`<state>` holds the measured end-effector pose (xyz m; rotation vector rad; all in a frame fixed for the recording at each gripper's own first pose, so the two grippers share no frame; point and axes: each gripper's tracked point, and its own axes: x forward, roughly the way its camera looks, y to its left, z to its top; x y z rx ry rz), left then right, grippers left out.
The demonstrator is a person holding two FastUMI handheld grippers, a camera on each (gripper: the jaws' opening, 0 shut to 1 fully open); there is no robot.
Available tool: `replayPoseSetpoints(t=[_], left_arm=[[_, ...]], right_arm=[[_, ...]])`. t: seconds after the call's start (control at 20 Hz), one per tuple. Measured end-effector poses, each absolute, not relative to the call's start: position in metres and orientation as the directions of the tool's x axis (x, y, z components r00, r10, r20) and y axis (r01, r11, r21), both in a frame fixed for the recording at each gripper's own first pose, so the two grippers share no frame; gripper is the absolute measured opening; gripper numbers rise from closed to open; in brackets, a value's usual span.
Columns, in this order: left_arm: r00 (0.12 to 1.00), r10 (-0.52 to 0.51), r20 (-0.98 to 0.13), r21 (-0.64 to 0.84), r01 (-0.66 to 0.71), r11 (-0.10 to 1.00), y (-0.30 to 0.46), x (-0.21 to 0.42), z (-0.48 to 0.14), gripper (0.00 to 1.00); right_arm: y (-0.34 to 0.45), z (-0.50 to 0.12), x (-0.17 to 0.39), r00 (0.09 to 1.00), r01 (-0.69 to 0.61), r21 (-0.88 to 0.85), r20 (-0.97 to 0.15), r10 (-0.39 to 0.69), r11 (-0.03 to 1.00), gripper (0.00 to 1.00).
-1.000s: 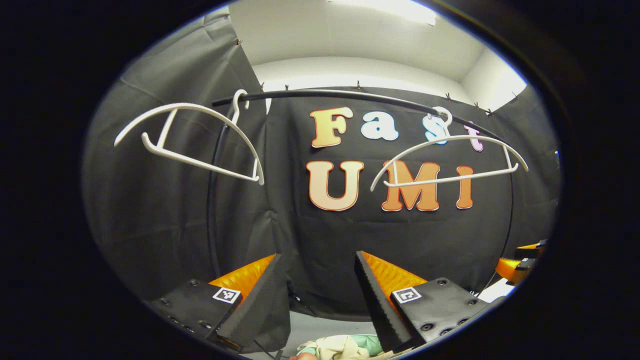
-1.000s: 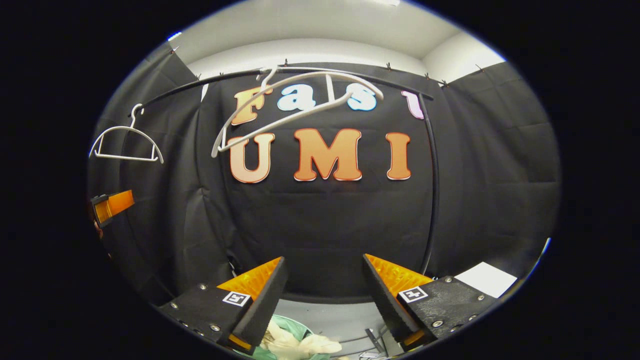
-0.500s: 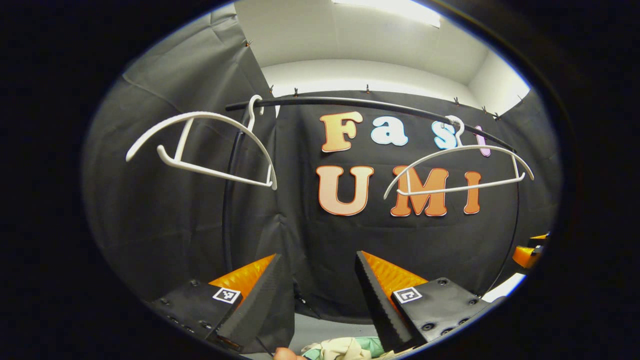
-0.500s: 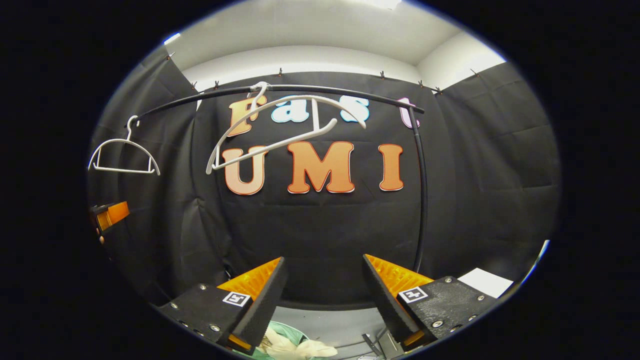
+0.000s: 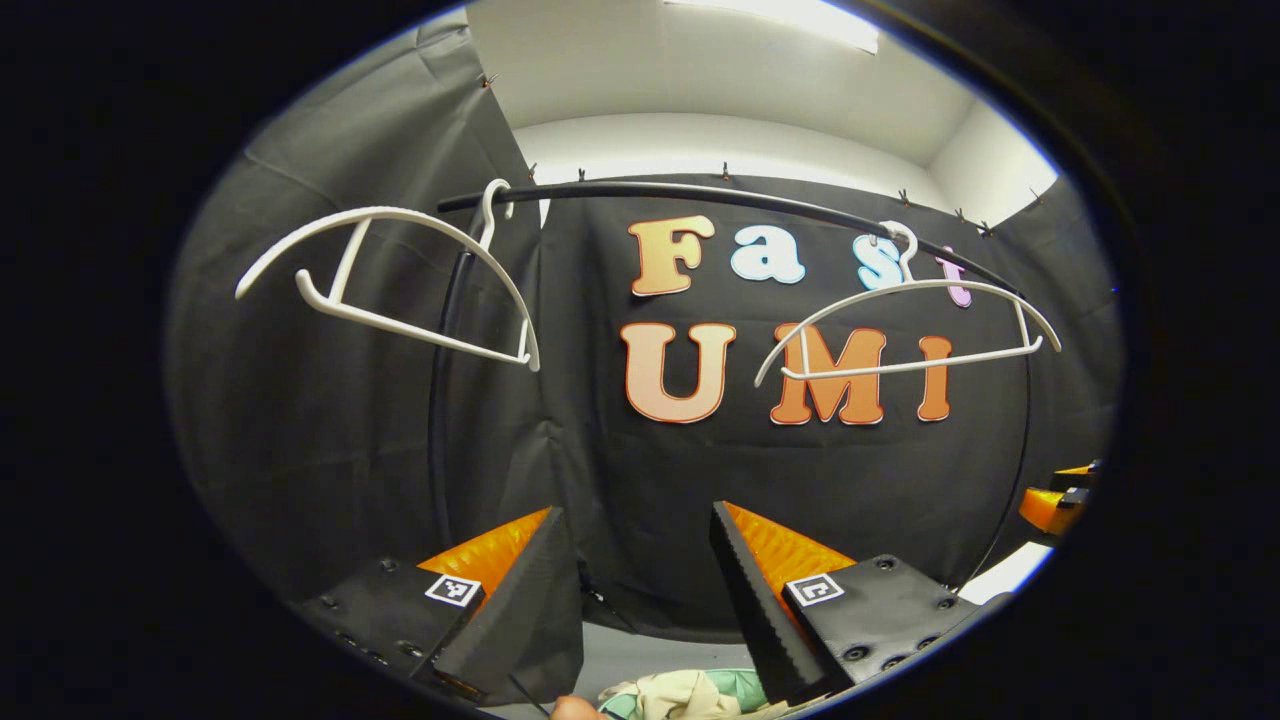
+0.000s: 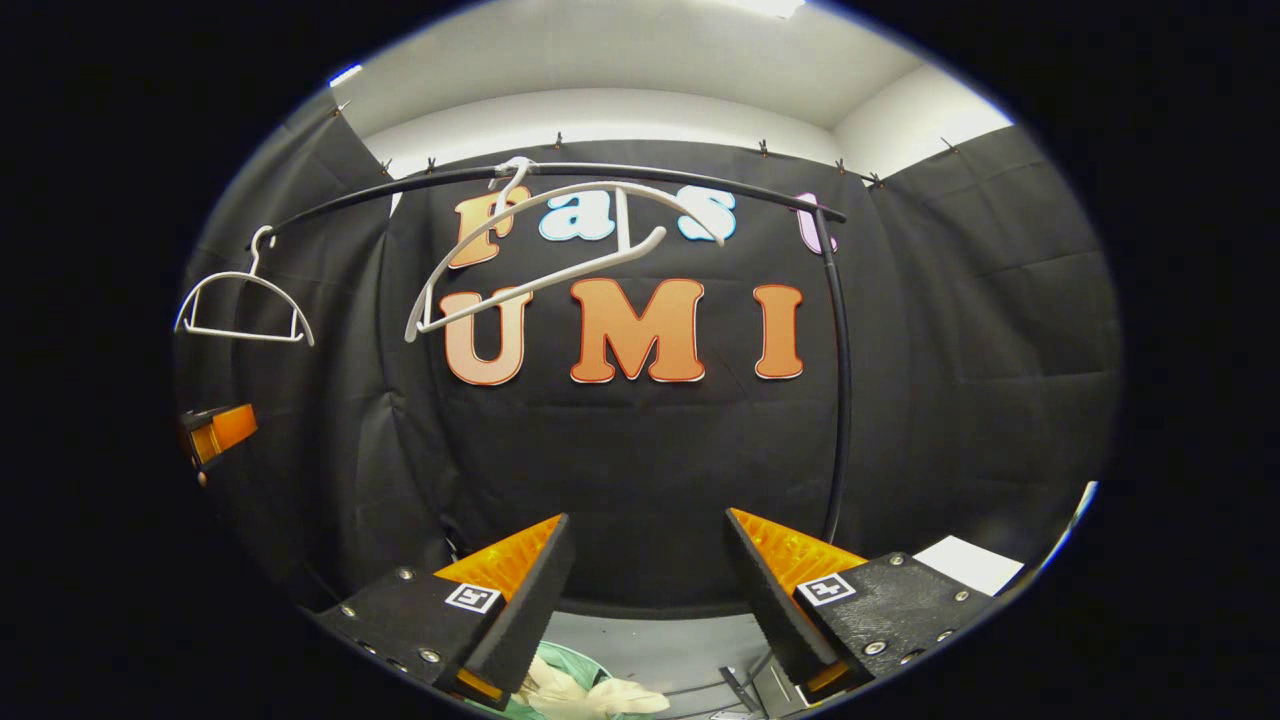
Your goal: Grasp the clothes on the hanger with both hands and then place them into the laundry hamper below.
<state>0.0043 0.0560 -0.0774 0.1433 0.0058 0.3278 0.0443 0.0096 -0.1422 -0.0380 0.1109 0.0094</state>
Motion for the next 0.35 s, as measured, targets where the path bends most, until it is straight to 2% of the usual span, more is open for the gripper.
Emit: replayPoseSetpoints(t=[0.05,0.1,0.15,0.2,0.35], left_arm=[[0.949,0.315,0.013,0.140,-0.314,0.939,0.0550,0.0058,-0.0797,0.91],[0.952,0.305,0.008,0.139,-0.303,0.943,0.0526,0.0071,-0.0829,0.91],[0.954,0.301,0.002,0.141,-0.298,0.944,0.0511,0.0078,-0.0845,0.95],[0.954,0.301,-0.001,0.143,-0.298,0.944,0.0519,0.0082,-0.0859,0.91],[0.953,0.302,0.005,0.136,-0.300,0.944,0.0520,0.0084,-0.0863,1.00]], right_arm=[[0.0095,-0.1432,0.0440,0.993,-0.012,-0.036,-0.114,0.008,0.999,0.92],[0.0094,-0.1444,0.0440,0.993,-0.012,-0.036,-0.117,0.007,0.999,0.92],[0.0089,-0.1446,0.0439,0.993,-0.008,-0.038,-0.119,0.003,0.999,0.92],[0.0084,-0.1453,0.0438,0.993,-0.006,-0.041,-0.121,0.001,0.999,0.92],[0.0080,-0.1467,0.0412,0.992,-0.005,-0.035,-0.127,0.001,0.999,0.92]])
